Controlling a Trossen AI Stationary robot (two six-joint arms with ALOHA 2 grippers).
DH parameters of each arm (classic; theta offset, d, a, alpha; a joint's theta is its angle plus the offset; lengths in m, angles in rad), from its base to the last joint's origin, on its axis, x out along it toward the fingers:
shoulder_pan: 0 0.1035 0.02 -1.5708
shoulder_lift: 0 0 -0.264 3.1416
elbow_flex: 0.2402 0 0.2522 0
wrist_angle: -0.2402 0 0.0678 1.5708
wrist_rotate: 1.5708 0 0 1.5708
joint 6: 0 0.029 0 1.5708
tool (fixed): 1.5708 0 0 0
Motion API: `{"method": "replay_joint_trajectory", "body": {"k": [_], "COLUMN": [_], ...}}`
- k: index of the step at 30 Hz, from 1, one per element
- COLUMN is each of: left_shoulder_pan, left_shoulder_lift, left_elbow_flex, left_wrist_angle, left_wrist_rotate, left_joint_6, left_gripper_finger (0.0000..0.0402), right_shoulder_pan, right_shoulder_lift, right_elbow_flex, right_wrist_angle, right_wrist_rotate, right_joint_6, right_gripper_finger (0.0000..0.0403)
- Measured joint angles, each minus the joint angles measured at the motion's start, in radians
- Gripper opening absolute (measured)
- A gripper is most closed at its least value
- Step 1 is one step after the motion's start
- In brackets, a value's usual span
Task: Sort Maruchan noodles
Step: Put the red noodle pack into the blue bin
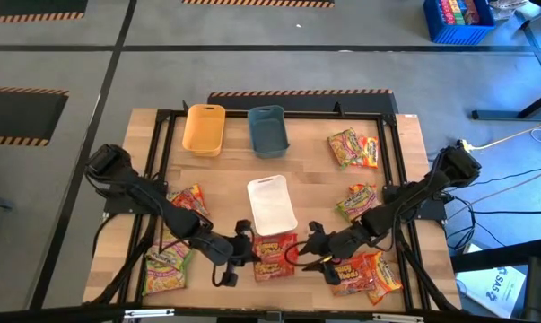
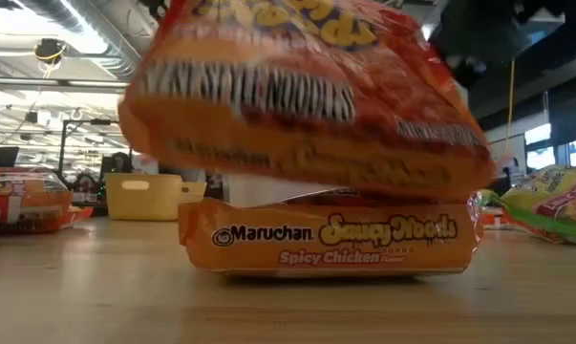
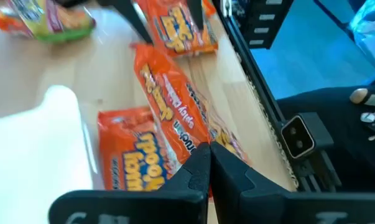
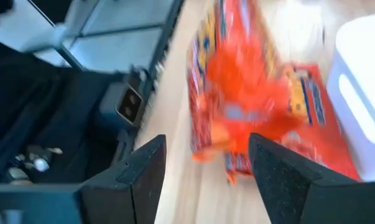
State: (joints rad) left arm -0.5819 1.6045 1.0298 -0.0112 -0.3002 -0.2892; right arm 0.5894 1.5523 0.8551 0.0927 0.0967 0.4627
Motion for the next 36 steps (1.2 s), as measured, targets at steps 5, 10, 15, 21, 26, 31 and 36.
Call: {"method": "replay_joint_trajectory", "body": {"k": [5,10,15,21,26,31,36], "left_shoulder_pan": [-0.002,-0.002,-0.008,-0.008,-0.008,-0.008,-0.008], "left_shoulder_lift": [-0.003,-0.003,-0.003,-0.003,-0.003,-0.002,-0.002], "left_elbow_flex": [0.000,0.000,0.000,0.000,0.000,0.000,0.000], "left_wrist_angle": [0.003,0.004,0.027,0.029,0.035,0.045,0.058], "left_wrist_rotate": [-0.032,-0.055,-0.056,-0.086,-0.103,-0.128,-0.145], "left_joint_6": [0.043,0.050,0.067,0.075,0.083,0.088,0.090], "left_gripper_finger": [0.0000,0.0000,0.0000,0.0000,0.0000,0.0000,0.0000], "right_shoulder_pan": [0.000,0.000,0.000,0.000,0.000,0.000,0.000], "right_shoulder_lift": [0.030,0.036,0.036,0.036,0.072,0.113,0.115], "right_elbow_flex": [0.000,0.000,0.000,-0.058,-0.106,-0.105,-0.104], "right_wrist_angle": [-0.002,-0.044,-0.094,0.091,0.247,0.256,0.287], "right_wrist_rotate": [0.004,0.115,0.165,0.163,0.142,0.061,0.065], "right_joint_6": [-0.001,0.003,0.009,-0.019,-0.029,-0.044,-0.044], "right_gripper_finger": [0.0214,0.0214,0.0214,0.0214,0.0214,0.0214,0.0214]}}
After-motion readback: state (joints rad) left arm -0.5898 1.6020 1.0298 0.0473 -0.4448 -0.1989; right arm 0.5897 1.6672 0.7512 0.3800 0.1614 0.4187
